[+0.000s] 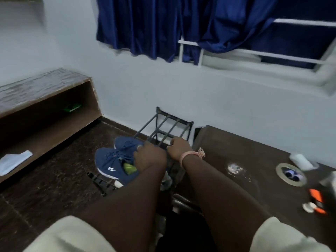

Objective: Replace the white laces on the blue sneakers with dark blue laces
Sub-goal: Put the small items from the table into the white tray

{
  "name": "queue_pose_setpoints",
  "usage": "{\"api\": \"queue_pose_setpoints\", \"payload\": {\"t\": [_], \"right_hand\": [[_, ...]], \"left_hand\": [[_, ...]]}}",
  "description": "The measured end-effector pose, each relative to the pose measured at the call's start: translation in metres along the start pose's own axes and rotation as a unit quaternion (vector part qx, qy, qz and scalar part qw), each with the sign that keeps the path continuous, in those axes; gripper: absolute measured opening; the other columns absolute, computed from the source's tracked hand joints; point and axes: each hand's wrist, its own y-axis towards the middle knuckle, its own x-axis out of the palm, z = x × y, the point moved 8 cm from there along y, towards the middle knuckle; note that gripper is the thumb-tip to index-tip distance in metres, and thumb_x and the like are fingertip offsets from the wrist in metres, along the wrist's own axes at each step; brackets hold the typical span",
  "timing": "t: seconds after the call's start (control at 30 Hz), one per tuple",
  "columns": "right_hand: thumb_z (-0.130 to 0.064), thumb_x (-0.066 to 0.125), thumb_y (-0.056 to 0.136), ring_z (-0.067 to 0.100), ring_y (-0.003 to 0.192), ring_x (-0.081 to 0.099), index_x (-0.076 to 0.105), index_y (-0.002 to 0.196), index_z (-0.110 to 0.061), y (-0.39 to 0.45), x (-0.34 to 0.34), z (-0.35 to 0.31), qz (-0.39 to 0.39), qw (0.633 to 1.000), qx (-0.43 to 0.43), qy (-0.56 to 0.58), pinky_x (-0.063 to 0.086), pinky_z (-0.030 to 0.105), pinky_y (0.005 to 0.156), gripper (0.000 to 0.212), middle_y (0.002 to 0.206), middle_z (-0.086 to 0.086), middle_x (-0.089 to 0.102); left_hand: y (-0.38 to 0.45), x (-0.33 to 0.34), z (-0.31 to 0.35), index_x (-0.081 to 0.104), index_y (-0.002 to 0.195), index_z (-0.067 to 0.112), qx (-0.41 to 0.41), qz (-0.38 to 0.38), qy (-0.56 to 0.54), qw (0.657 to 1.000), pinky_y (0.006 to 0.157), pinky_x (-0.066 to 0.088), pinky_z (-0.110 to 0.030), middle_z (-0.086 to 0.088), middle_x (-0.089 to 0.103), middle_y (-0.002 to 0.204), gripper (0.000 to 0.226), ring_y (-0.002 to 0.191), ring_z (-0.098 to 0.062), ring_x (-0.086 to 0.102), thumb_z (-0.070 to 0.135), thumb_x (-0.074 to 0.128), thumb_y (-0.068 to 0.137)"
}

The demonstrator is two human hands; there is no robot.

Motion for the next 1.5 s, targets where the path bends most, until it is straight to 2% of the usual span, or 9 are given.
{"api": "queue_pose_setpoints", "payload": {"t": [0.1,0.43,0.53,0.73,0.9,1.07,1.17,1.33,1.5], "right_hand": [[-0.02,0.057,0.09,0.034,0.113,0.061,0.066,0.11,-0.002,-0.028,-0.045,0.039,0.037,0.999,0.016,-0.012,0.048,0.033,0.091,0.029,0.119,0.018,0.065],[-0.022,0.057,0.091,0.033,0.102,0.065,0.068,0.099,-0.006,-0.119,-0.173,0.246,0.128,0.977,0.17,-0.009,0.045,0.029,0.08,0.021,0.107,0.015,0.07],[-0.024,0.054,0.094,0.035,0.112,0.06,0.066,0.108,-0.003,-0.135,-0.194,0.304,0.143,0.965,0.217,-0.019,0.042,0.032,0.097,0.028,0.112,0.016,0.067],[-0.021,0.058,0.089,0.03,0.11,0.059,0.061,0.117,-0.007,-0.127,-0.232,0.387,0.198,0.937,0.284,0.043,0.042,0.027,0.083,0.031,0.12,0.014,0.062],[-0.02,0.053,0.092,0.024,0.126,0.046,0.05,0.136,-0.017,-0.093,-0.251,0.429,0.259,0.908,0.309,0.113,0.03,0.023,0.082,0.044,0.147,0.008,0.036],[-0.022,0.049,0.095,0.027,0.122,0.053,0.049,0.133,-0.011,-0.068,-0.251,0.451,0.264,0.895,0.326,0.151,0.041,0.026,0.087,0.04,0.141,0.014,0.046],[-0.016,0.047,0.099,0.027,0.116,0.059,0.056,0.126,-0.002,-0.063,-0.249,0.459,0.245,0.886,0.358,0.165,0.043,0.028,0.085,0.032,0.129,0.016,0.058],[-0.022,0.045,0.099,0.032,0.112,0.057,0.061,0.114,-0.004,-0.073,-0.26,0.45,0.265,0.901,0.33,0.092,0.044,0.032,0.084,0.029,0.12,0.018,0.06],[-0.014,0.047,0.093,0.029,0.095,0.056,0.052,0.107,-0.008,-0.104,-0.29,0.436,0.375,0.87,0.275,0.165,0.034,0.029,0.07,0.016,0.109,0.014,0.06]], "left_hand": [[-0.026,0.025,0.056,0.059,0.119,0.007,0.095,-0.02,0.013,0.995,0.082,0.047,-0.04,-0.018,0.059,0.125,0.034,0.113,-0.037,0.057,0.025,0.048,0.093],[-0.166,0.153,0.183,0.065,0.098,0.013,0.252,-0.172,-0.038,0.952,0.089,0.051,-0.037,-0.011,0.068,0.107,0.019,0.106,-0.032,0.062,0.022,0.05,0.089],[-0.194,0.197,0.207,0.062,0.091,0.018,0.283,-0.212,-0.023,0.935,0.092,0.051,-0.037,-0.007,0.068,0.106,0.011,0.105,-0.031,0.062,0.021,0.051,0.09],[-0.209,0.275,0.267,0.062,0.123,0.018,0.326,-0.276,-0.014,0.904,0.1,0.042,-0.031,-0.006,0.063,0.13,0.034,0.124,-0.027,0.054,0.015,0.049,0.092],[-0.211,0.33,0.334,0.047,0.145,0.012,0.358,-0.325,-0.036,0.875,0.109,0.033,-0.032,-0.011,0.047,0.148,0.047,0.138,-0.026,0.042,0.016,0.043,0.098],[-0.207,0.378,0.386,0.03,0.155,0.008,0.355,-0.371,-0.026,0.858,0.117,0.032,-0.037,-0.015,0.034,0.158,0.053,0.145,-0.03,0.035,0.015,0.037,0.103],[-0.206,0.401,0.392,0.038,0.147,-0.002,0.311,-0.409,-0.015,0.857,0.109,0.037,-0.035,-0.022,0.043,0.15,0.046,0.138,-0.033,0.043,0.011,0.035,0.103],[-0.192,0.386,0.387,0.063,0.114,0.003,0.286,-0.334,-0.116,0.891,0.082,0.042,-0.034,-0.013,0.065,0.112,0.027,0.107,-0.03,0.06,0.019,0.048,0.098],[-0.201,0.339,0.371,0.059,0.088,0.012,0.289,-0.196,-0.182,0.919,0.072,0.039,-0.029,0.001,0.063,0.088,0.02,0.088,-0.023,0.06,0.03,0.056,0.096]]}}
